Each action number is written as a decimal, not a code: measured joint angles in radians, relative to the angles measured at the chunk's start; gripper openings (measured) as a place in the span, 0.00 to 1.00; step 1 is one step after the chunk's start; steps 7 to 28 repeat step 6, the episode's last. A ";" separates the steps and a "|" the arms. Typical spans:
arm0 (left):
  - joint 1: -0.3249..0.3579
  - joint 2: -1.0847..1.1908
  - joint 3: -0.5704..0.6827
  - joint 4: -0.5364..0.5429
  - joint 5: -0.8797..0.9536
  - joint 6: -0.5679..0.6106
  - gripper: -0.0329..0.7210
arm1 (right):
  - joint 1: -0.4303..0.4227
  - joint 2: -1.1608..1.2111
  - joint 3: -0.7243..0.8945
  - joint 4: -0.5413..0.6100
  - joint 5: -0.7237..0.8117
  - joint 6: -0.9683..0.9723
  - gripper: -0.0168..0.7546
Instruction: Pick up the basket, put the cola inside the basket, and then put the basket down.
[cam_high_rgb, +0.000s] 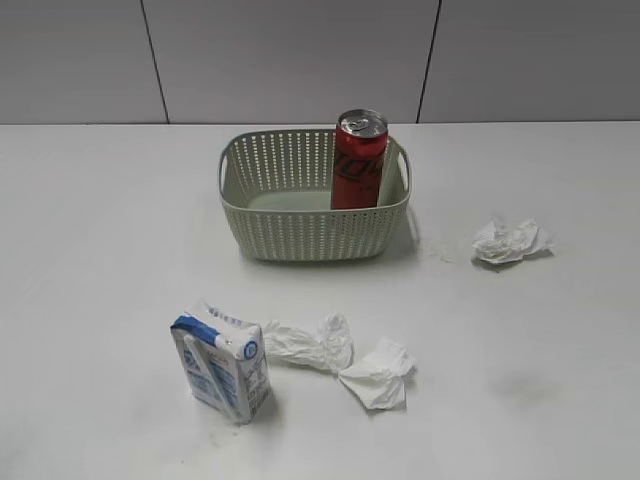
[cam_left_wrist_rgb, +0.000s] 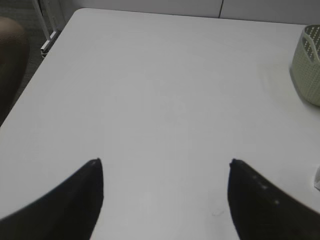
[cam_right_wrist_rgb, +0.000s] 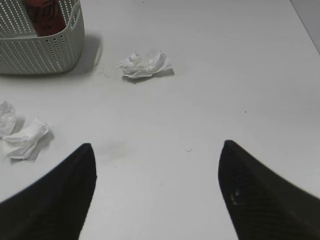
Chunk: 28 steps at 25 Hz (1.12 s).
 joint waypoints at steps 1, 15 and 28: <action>0.000 0.000 0.000 0.000 0.000 0.000 0.82 | 0.000 0.000 0.000 0.000 0.000 -0.001 0.78; 0.000 0.000 0.000 0.000 0.000 0.000 0.81 | 0.000 0.000 0.000 0.000 0.000 -0.001 0.78; 0.000 0.000 0.000 0.000 0.000 0.000 0.81 | 0.000 0.000 0.000 0.000 0.000 -0.001 0.78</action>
